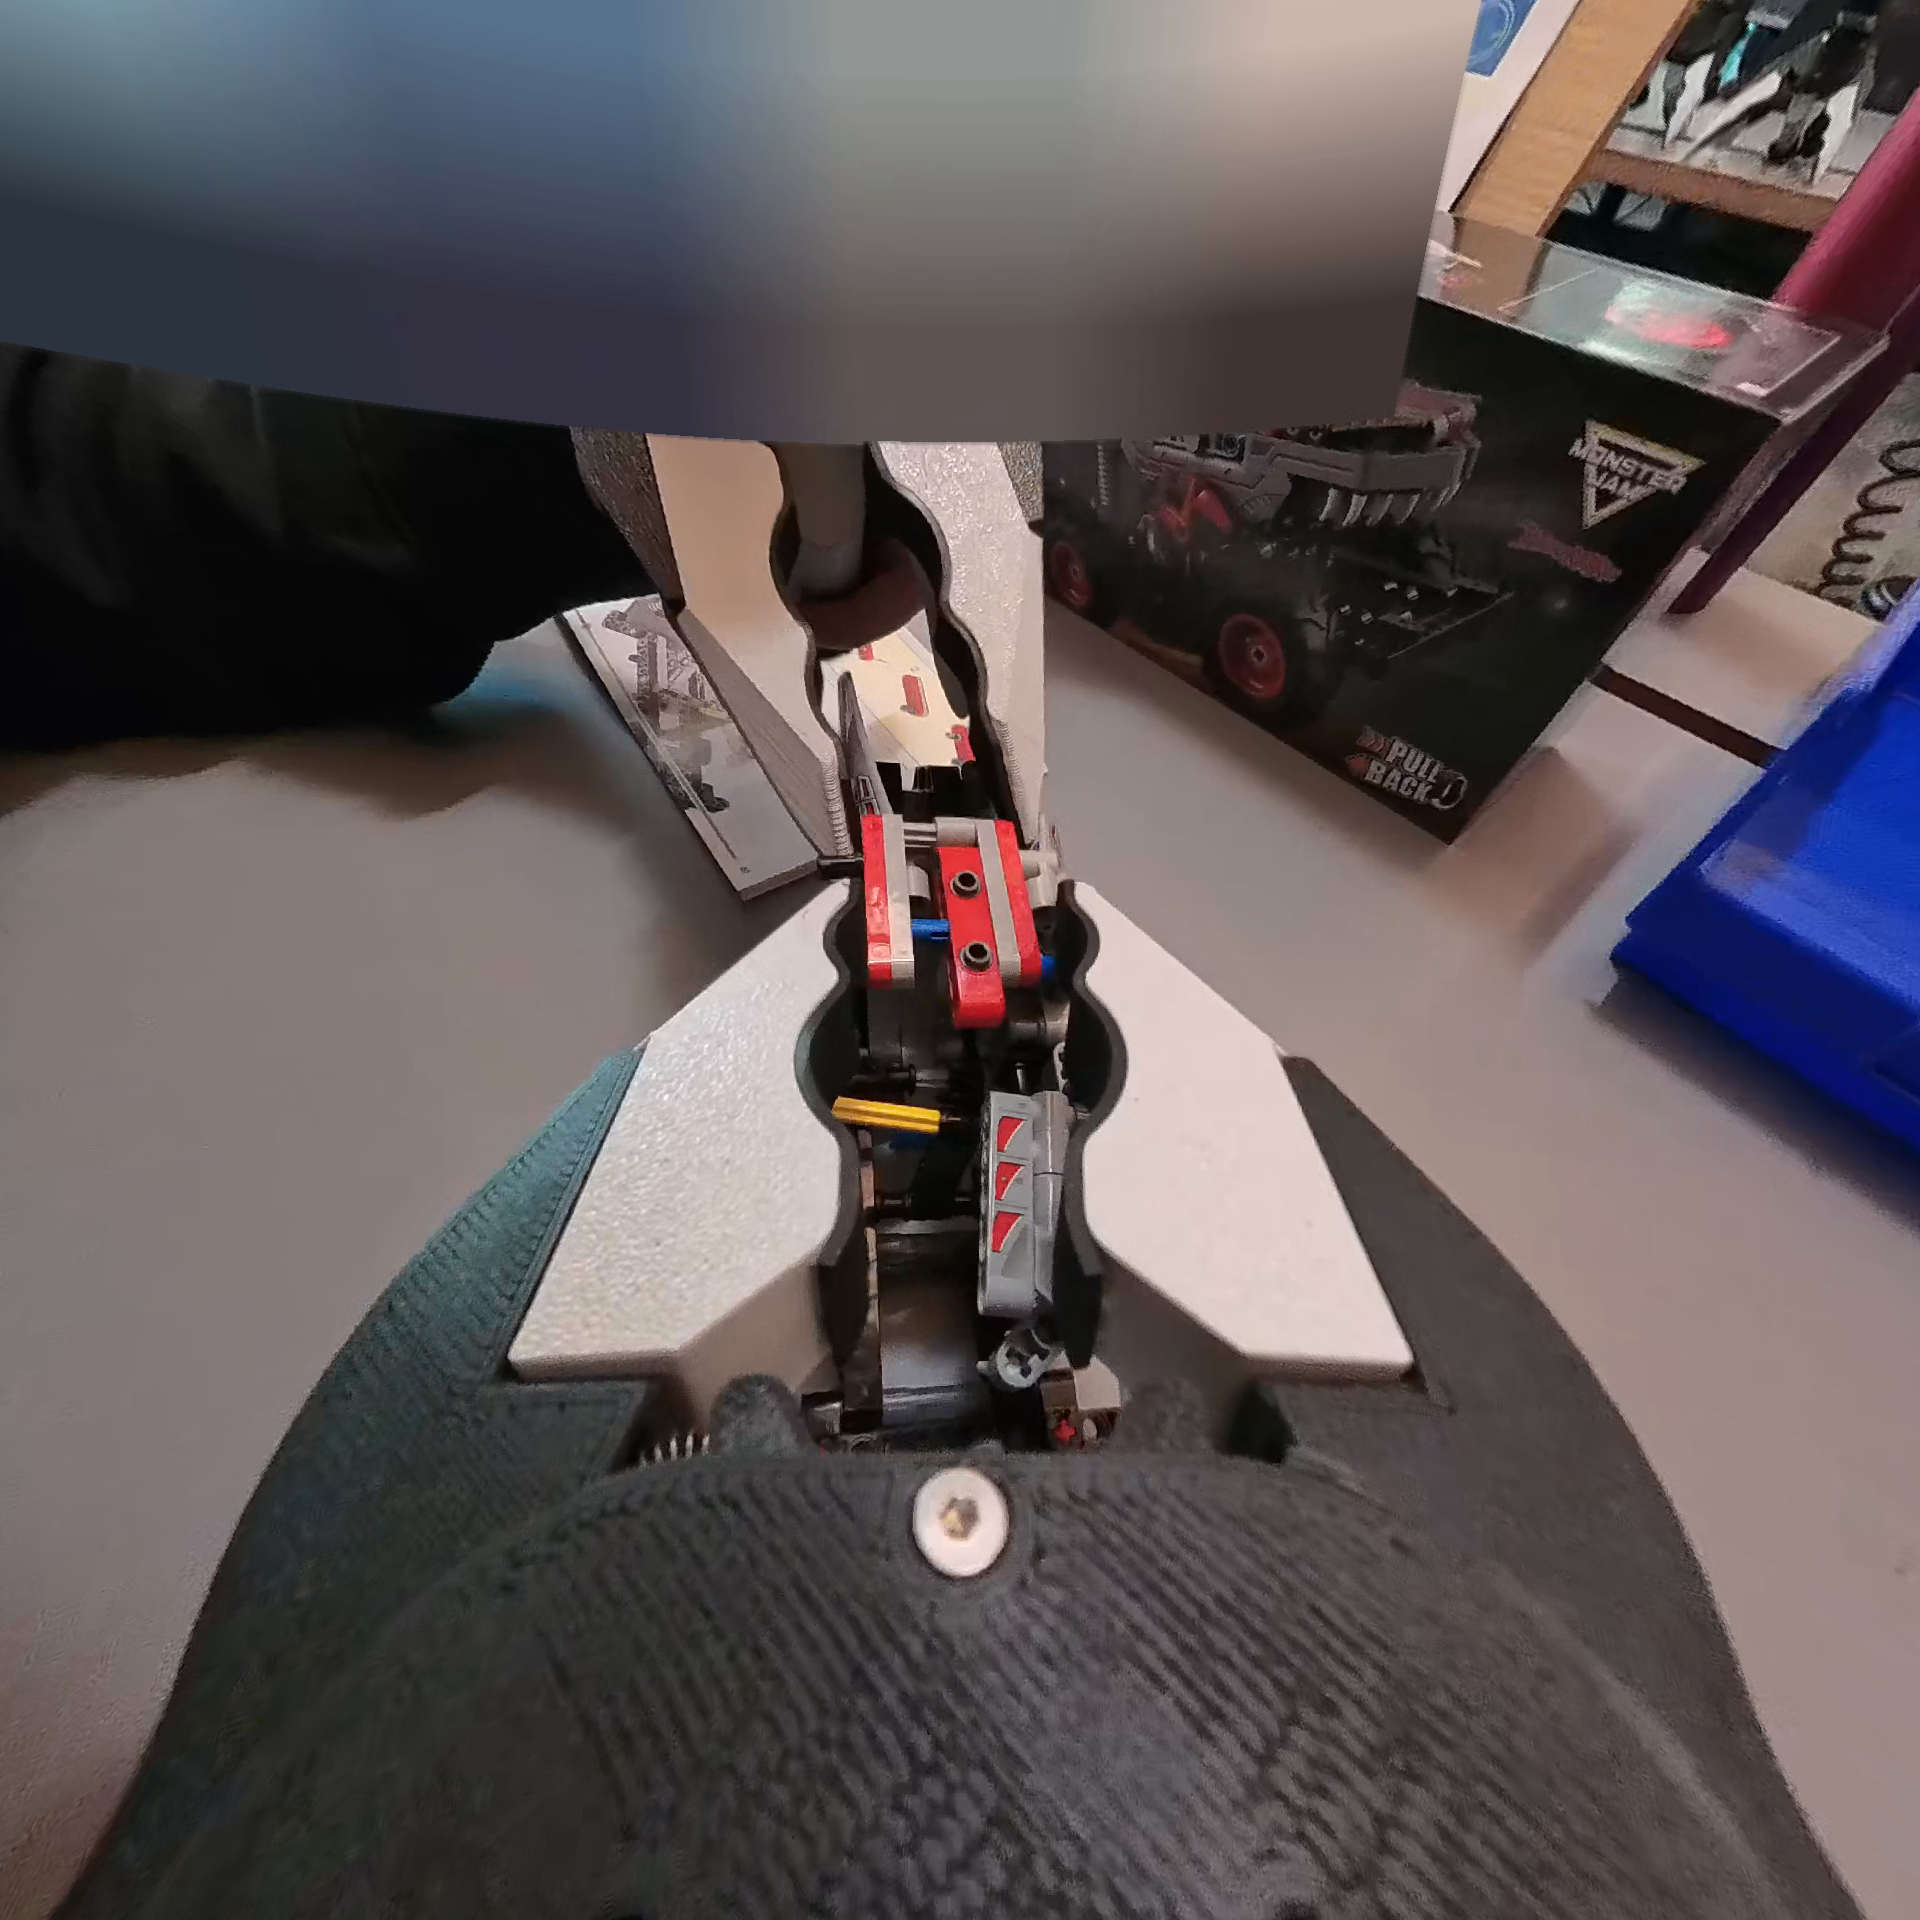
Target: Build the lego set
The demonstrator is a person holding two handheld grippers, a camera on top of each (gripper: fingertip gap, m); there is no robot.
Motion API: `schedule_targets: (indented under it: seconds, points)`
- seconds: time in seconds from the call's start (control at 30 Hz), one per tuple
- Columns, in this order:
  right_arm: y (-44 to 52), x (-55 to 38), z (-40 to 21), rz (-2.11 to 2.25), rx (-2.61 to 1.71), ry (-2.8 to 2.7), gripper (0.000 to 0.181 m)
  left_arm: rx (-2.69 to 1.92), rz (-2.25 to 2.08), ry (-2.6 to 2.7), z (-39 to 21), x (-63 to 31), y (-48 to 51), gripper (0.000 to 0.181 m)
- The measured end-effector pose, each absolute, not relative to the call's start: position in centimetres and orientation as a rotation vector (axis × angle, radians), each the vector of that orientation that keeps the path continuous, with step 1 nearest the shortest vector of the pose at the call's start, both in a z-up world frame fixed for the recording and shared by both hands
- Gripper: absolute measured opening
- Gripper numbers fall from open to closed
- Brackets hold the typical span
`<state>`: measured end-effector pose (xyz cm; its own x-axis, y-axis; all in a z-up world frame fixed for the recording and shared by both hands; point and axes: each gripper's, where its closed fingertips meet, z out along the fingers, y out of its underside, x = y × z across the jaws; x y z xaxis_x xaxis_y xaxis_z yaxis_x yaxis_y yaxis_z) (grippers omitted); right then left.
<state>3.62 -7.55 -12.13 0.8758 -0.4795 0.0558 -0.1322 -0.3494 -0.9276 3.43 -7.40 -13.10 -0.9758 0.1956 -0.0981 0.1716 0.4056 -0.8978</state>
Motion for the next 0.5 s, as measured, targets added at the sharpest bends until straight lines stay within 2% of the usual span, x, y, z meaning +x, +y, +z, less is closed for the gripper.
schedule_targets:
  seconds: [0.5]
  points:
    - [-7.79,3.17,-12.25,-0.285,-2.111,0.48,0.03,-0.379,1.635,-2.658,-13.12,3.25,-7.42,0.028]
